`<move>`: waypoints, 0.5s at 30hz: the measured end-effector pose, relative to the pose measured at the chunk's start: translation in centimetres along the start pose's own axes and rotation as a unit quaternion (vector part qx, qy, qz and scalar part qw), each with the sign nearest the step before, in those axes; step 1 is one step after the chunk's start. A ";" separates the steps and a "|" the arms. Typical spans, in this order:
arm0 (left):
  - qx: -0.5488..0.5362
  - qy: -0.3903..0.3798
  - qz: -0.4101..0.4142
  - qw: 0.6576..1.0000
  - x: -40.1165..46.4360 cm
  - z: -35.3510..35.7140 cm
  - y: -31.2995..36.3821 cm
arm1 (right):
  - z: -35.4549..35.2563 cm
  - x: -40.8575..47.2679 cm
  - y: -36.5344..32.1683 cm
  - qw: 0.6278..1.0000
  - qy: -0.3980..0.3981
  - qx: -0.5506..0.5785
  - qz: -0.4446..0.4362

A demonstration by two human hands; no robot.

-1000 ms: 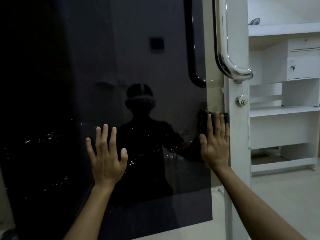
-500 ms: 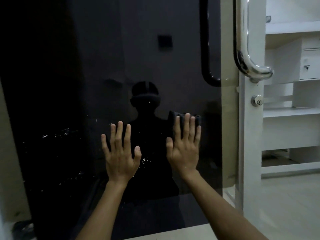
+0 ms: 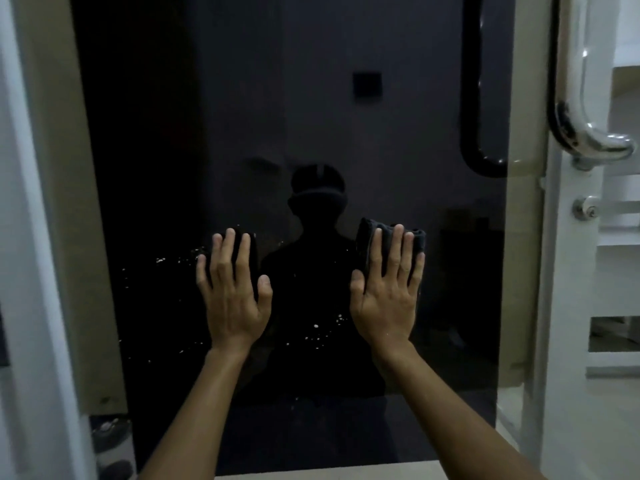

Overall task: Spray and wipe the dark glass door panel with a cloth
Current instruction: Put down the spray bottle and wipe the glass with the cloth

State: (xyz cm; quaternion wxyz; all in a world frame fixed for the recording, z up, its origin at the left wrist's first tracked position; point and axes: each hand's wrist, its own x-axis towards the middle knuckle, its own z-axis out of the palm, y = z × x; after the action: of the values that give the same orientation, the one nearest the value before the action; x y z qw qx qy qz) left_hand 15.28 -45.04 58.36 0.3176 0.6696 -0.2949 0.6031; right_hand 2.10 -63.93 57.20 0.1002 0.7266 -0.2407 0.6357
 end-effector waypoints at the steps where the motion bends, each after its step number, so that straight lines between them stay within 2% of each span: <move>1: 0.003 -0.001 -0.004 1.000 0.1 -0.1 -0.9 | 0.0 0.0 -0.4 1.000 0.000 -0.001 0.002; 15: 0.014 -0.016 0.016 1.000 0.4 -0.5 -1.8 | 0.7 2.4 -9.1 1.000 0.021 0.013 0.000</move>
State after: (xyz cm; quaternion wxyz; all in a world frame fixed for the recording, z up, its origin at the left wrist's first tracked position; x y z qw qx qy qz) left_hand 16.41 -43.52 58.62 0.2939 0.6787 -0.3020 0.6015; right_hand 7.22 -56.86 60.91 0.0955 0.7143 -0.2299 0.6540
